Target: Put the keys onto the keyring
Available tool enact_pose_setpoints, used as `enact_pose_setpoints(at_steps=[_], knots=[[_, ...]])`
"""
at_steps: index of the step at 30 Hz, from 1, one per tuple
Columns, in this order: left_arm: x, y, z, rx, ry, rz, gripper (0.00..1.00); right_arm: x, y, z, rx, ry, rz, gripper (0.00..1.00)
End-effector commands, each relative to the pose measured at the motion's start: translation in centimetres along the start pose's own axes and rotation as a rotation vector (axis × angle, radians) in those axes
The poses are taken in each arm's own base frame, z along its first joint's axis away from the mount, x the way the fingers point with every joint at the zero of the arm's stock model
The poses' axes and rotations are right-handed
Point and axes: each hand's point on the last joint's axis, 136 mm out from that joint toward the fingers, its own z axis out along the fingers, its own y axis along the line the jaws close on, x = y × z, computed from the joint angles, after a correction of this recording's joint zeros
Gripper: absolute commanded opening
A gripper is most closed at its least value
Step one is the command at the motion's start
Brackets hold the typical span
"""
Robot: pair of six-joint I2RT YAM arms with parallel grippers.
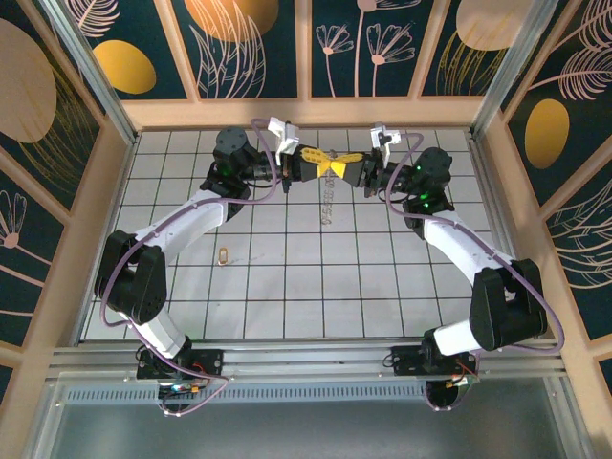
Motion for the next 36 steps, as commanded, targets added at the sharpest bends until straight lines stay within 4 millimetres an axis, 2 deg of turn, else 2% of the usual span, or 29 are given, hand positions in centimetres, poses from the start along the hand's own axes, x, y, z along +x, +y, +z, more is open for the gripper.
enact_pose_setpoints(at_steps=[1, 4, 6, 10, 22, 32, 33, 36], knots=[[-1.5, -0.9, 0.4, 0.037, -0.017, 0.052, 0.00, -1.2, 0.9, 0.5, -0.029, -0.008, -0.056, 0.00], [-1.7, -0.6, 0.5, 0.023, -0.013, 0.042, 0.02, -1.7, 0.9, 0.3, -0.022, -0.025, -0.078, 0.00], [-2.0, -0.2, 0.5, -0.001, -0.013, 0.028, 0.19, -2.1, 0.8, 0.0, -0.015, -0.038, -0.095, 0.00], [-2.8, 0.6, 0.2, -0.051, -0.011, 0.013, 0.30, -3.3, 1.3, -1.1, -0.014, -0.089, -0.144, 0.00], [-4.0, 0.7, 0.0, -0.042, -0.051, -0.043, 0.32, -6.1, 3.1, -2.1, -0.046, -0.224, -0.248, 0.00], [-6.3, 0.1, -0.1, 0.004, -0.157, -0.090, 0.31, -6.3, 3.0, -2.1, -0.103, -0.324, -0.220, 0.00], [-5.4, 0.7, 0.1, 0.002, -0.152, -0.111, 0.31, -6.3, 3.0, -2.0, -0.111, -0.332, -0.217, 0.00], [-5.3, 0.9, 0.2, 0.006, -0.154, -0.124, 0.31, -6.3, 3.1, -1.9, -0.130, -0.345, -0.212, 0.00]])
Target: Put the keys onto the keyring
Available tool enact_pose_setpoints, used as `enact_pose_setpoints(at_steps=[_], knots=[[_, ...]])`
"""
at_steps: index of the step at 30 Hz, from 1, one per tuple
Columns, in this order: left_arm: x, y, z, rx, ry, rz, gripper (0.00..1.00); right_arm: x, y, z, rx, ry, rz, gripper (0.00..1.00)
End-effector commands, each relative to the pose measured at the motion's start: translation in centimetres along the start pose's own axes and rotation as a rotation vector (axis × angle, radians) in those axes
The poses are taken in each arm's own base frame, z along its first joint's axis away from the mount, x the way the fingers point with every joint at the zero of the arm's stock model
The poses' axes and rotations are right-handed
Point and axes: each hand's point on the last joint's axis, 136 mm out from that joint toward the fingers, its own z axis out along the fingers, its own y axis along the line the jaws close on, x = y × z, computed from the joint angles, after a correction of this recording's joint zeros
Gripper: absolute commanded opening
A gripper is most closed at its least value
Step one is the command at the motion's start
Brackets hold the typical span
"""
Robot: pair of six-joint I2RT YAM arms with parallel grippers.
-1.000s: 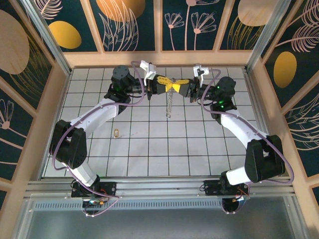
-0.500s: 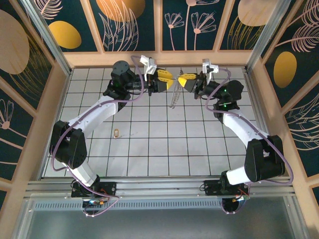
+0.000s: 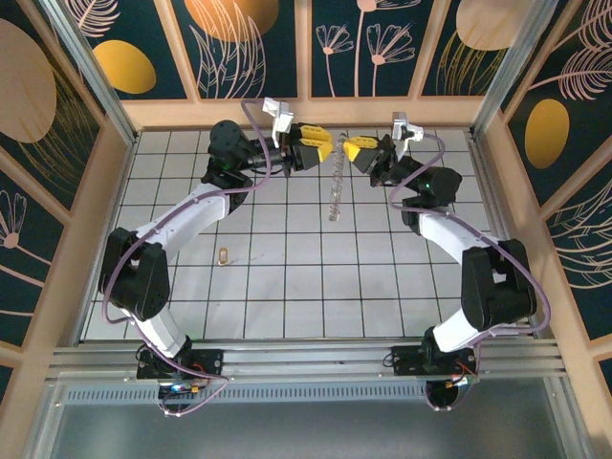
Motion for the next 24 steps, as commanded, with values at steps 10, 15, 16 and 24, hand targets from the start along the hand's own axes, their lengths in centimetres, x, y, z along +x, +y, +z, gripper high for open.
enact_pose_setpoints(at_steps=[10, 15, 16, 24], knots=[[-0.64, 0.55, 0.22, 0.022, -0.034, -0.013, 0.30, -1.26, 2.00, 0.95, -0.087, -0.081, -0.054, 0.00], [-0.60, 0.50, 0.29, 0.032, -0.032, -0.019, 0.29, -1.13, 1.90, 1.09, -0.089, -0.080, -0.047, 0.00], [-0.62, 0.51, 0.27, 0.032, -0.033, -0.019, 0.29, -1.12, 1.84, 1.09, -0.088, -0.080, -0.047, 0.00], [-0.84, 0.40, 0.37, 0.038, -0.039, -0.017, 0.29, -0.93, 1.81, 1.29, -0.094, -0.071, -0.041, 0.00]])
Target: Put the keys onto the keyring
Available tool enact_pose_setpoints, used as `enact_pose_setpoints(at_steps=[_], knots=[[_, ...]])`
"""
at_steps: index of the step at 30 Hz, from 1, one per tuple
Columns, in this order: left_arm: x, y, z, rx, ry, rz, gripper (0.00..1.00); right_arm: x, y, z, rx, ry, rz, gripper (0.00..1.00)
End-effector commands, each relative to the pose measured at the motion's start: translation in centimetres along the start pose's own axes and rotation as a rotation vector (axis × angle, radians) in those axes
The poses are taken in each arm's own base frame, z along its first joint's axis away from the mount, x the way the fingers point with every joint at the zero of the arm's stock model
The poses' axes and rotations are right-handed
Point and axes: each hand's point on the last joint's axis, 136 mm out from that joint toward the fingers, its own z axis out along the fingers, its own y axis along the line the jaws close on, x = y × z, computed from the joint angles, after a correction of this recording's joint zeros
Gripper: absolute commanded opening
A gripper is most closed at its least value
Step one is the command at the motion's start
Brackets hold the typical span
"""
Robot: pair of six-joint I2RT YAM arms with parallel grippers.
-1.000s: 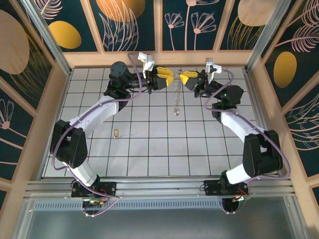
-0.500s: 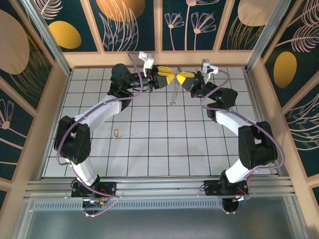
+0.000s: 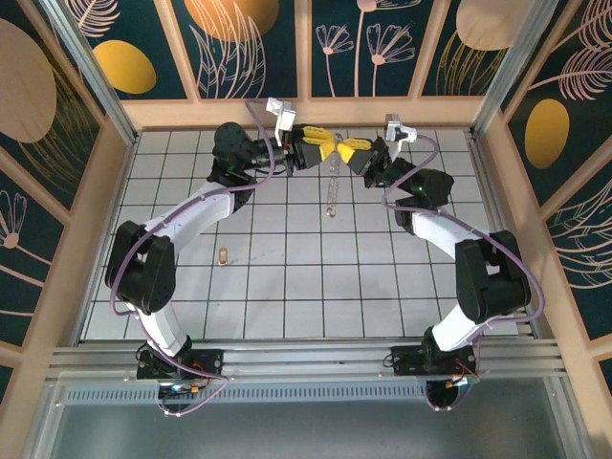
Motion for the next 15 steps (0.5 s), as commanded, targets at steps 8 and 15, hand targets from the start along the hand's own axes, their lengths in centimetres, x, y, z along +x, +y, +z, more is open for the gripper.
enact_pose_setpoints(at_steps=[8, 15], knots=[[-1.25, -0.68, 0.20, 0.043, -0.020, 0.042, 0.25, -1.85, 1.92, 0.71, -0.066, -0.049, -0.088, 0.00], [-1.12, -0.72, 0.35, 0.050, -0.017, 0.042, 0.17, -1.73, 1.90, 0.84, -0.068, -0.041, -0.085, 0.00]])
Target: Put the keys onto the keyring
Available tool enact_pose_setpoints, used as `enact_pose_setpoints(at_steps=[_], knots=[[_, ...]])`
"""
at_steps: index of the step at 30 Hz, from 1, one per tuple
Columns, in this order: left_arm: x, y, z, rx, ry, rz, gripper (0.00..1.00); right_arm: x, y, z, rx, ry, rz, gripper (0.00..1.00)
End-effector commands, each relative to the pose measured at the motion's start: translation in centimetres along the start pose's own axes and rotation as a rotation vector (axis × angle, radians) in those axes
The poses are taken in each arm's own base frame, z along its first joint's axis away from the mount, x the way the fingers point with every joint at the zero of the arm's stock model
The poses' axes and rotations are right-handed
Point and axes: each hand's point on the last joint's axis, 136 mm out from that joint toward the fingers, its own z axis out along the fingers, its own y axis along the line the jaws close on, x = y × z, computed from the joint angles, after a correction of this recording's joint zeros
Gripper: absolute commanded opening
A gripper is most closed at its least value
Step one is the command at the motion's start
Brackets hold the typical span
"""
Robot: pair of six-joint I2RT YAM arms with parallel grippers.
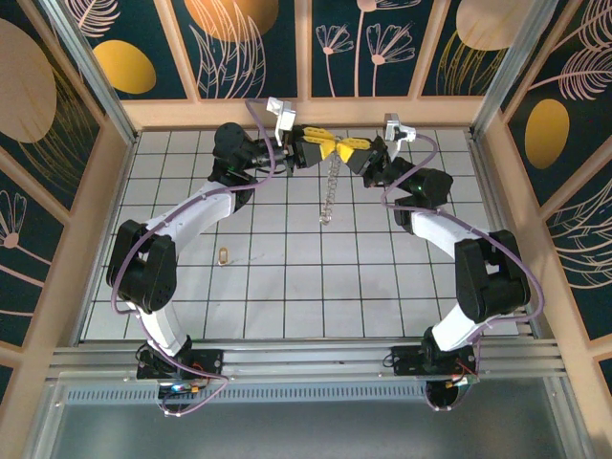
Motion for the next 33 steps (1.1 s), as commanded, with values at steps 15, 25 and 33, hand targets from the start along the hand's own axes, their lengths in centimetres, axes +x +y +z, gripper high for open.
enact_pose_setpoints(at_steps=[15, 25, 33], knots=[[-0.3, -0.4, 0.8, 0.040, 0.020, 0.033, 0.24, -1.4, 1.6, 0.9, -0.061, -0.025, -0.075, 0.00], [-0.7, 0.0, 0.1, -0.052, 0.014, 0.094, 0.35, -1.3, 1.5, 0.8, -0.044, -0.017, -0.079, 0.00], [-1.6, -0.8, -0.5, -0.071, -0.003, 0.134, 0.30, -1.3, 1.4, 0.7, -0.035, -0.018, -0.081, 0.00]])
